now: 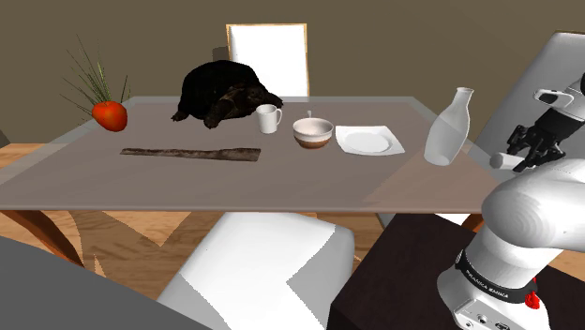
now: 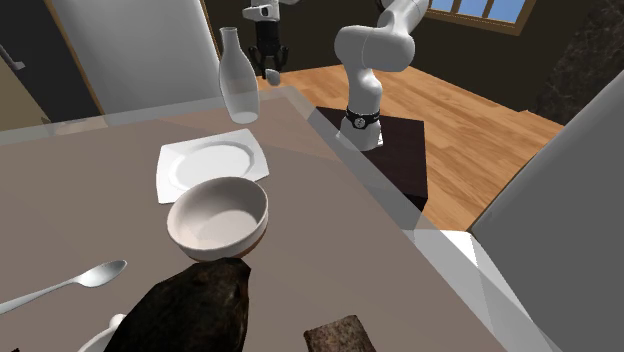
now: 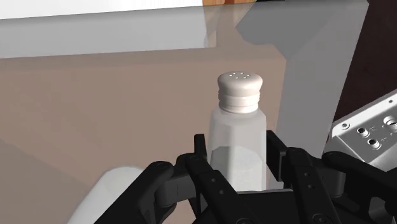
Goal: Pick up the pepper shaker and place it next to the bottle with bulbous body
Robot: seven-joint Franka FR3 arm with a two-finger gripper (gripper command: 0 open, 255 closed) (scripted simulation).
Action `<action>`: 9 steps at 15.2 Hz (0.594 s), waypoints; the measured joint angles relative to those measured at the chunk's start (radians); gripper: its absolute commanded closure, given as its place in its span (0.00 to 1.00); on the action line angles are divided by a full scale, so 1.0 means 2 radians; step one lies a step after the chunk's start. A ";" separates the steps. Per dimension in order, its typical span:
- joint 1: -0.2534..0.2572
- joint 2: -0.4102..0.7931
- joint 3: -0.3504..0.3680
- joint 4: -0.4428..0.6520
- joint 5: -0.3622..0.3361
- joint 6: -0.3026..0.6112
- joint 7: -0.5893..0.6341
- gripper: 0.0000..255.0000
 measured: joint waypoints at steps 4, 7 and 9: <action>0.000 0.004 -0.026 -0.012 -0.021 0.021 -0.001 1.00; 0.001 0.007 -0.048 -0.022 -0.038 0.038 -0.002 1.00; 0.000 0.008 -0.055 -0.025 -0.044 0.043 -0.002 1.00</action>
